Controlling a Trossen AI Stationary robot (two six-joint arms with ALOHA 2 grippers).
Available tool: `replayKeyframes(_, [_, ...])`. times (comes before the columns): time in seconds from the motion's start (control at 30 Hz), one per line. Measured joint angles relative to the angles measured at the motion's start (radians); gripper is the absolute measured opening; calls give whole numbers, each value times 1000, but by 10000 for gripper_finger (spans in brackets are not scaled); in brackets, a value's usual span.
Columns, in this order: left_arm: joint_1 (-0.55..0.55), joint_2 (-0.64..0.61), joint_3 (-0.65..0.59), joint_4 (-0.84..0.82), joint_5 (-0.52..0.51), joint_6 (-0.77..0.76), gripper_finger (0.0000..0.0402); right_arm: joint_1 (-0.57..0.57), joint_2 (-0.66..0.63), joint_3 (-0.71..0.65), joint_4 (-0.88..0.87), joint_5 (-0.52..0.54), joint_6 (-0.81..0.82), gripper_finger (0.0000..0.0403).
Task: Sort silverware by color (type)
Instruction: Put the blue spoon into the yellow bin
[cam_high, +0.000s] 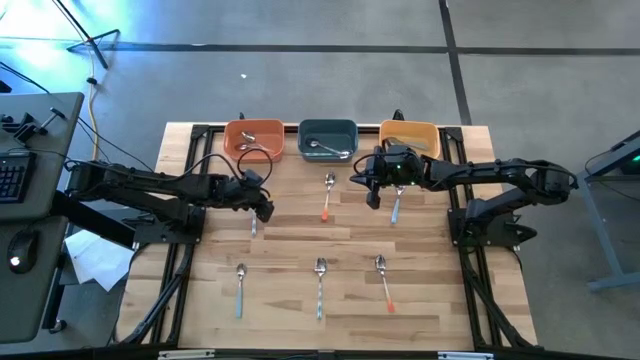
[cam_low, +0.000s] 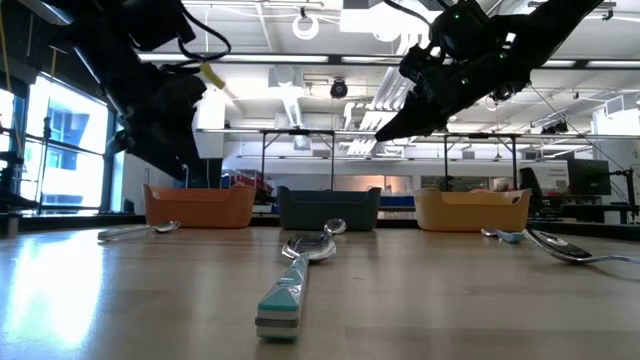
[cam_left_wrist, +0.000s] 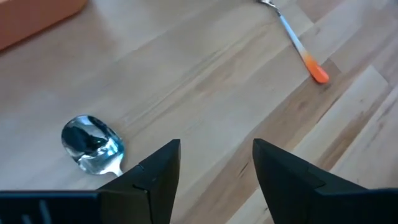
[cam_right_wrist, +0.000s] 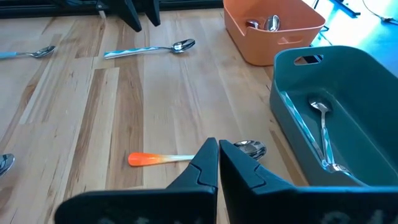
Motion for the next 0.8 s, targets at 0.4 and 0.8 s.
replayKeyframes(0.4, [0,145,0,-63,-20,-2,193,0,0,0,-5,0,-2,0])
replayKeyframes(0.8, [2,222,2,-63,-7,5,193,0,0,0,-6,0,-2,0])
